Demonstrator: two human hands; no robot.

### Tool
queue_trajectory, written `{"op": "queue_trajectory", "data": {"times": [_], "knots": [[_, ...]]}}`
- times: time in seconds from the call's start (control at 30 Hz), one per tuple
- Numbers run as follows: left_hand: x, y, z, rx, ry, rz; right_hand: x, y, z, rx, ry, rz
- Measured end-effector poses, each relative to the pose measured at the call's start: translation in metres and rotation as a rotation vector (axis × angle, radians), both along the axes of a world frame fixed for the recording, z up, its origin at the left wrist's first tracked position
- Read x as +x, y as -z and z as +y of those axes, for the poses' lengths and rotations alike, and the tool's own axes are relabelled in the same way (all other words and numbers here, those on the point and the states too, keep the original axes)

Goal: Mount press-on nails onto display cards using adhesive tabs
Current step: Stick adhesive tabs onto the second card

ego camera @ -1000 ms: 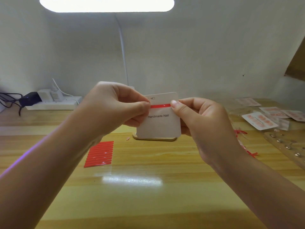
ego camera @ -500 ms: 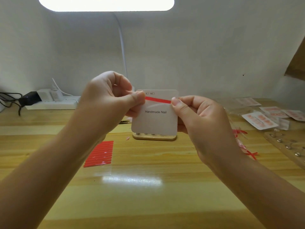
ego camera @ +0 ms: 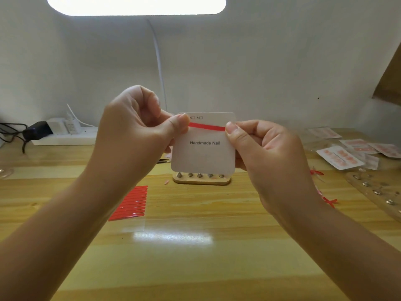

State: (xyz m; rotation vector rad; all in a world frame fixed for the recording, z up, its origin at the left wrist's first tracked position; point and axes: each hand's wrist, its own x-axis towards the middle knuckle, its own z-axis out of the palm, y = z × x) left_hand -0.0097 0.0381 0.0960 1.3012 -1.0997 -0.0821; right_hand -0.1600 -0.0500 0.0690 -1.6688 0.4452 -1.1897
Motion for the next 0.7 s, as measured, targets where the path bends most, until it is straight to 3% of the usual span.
{"op": "queue_trajectory", "data": {"times": [0.37, 0.7], "knots": [[0.0001, 0.0046, -0.0008, 0.117, -0.213, -0.207, 0.0012, 0.0013, 0.0012, -0.034, -0.035, -0.039], [0.0052, 0.0063, -0.0005, 0.186, -0.196, -0.169, 0.0006, 0.0044, 0.0016, -0.062, -0.104, -0.069]]}}
